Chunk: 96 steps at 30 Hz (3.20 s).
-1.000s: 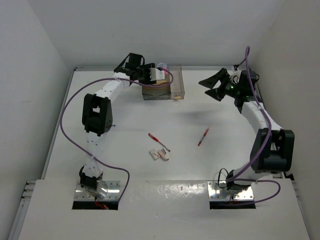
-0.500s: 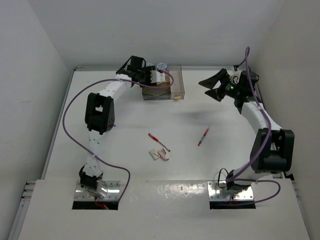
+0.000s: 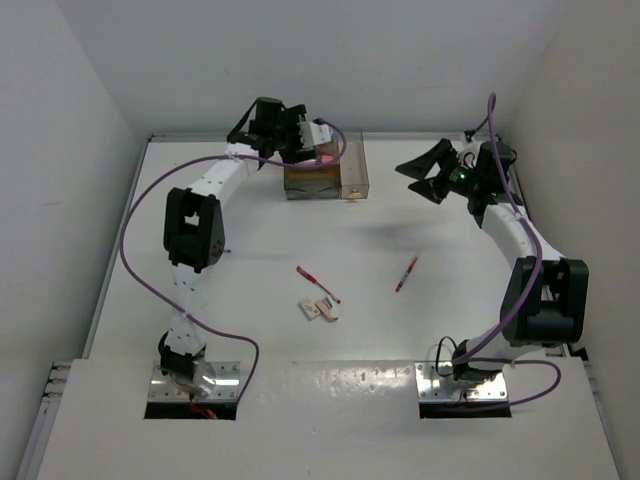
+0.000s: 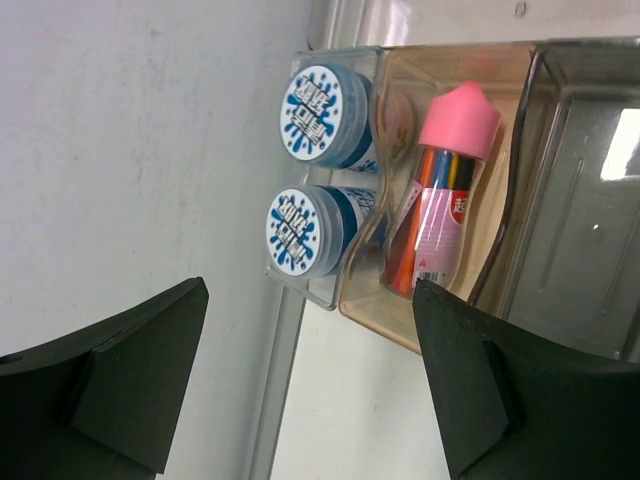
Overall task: Sort the stationery into containers
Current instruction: Place the stationery in the storage box, then pick up the stationery from the center of the board.
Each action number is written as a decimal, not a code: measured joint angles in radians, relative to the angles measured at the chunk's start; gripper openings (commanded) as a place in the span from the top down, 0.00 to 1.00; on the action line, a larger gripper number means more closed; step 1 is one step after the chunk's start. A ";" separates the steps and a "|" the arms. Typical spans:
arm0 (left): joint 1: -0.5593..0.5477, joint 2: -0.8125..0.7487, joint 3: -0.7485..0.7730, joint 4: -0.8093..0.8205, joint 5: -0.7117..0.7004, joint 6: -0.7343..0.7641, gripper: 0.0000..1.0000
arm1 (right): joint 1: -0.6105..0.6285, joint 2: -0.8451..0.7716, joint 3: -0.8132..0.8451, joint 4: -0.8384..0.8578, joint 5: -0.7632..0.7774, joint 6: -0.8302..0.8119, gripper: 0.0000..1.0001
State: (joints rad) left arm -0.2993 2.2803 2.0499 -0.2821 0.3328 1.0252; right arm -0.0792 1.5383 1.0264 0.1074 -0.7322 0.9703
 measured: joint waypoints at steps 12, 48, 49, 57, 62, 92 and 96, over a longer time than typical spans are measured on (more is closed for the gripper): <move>0.019 -0.572 -0.460 -0.072 0.185 -0.364 0.29 | 0.097 -0.027 0.032 -0.329 0.019 -0.406 0.45; 0.261 -1.244 -1.342 0.155 0.382 -1.143 0.11 | 1.028 0.032 -0.079 -0.523 0.645 -0.977 0.66; 0.262 -1.244 -1.345 0.158 0.382 -1.144 0.11 | 1.021 0.040 -0.077 -0.528 0.646 -0.966 0.66; 0.262 -1.244 -1.347 0.158 0.385 -1.150 0.11 | 0.951 0.127 -0.038 -0.541 0.601 -0.888 0.62; 0.262 -1.244 -1.347 0.159 0.386 -1.155 0.11 | 0.931 0.165 -0.028 -0.554 0.549 -0.856 0.64; 0.262 -1.220 -1.347 0.180 0.389 -1.173 0.11 | 0.855 0.297 0.050 -0.571 0.407 -0.797 0.92; 0.262 -1.220 -1.353 0.194 0.410 -1.188 0.11 | 0.852 0.300 0.053 -0.577 0.391 -0.802 1.00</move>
State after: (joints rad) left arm -0.0372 1.0603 0.6964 -0.0879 0.7425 -0.1627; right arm 0.7731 1.8381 1.0798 -0.4694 -0.3412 0.1680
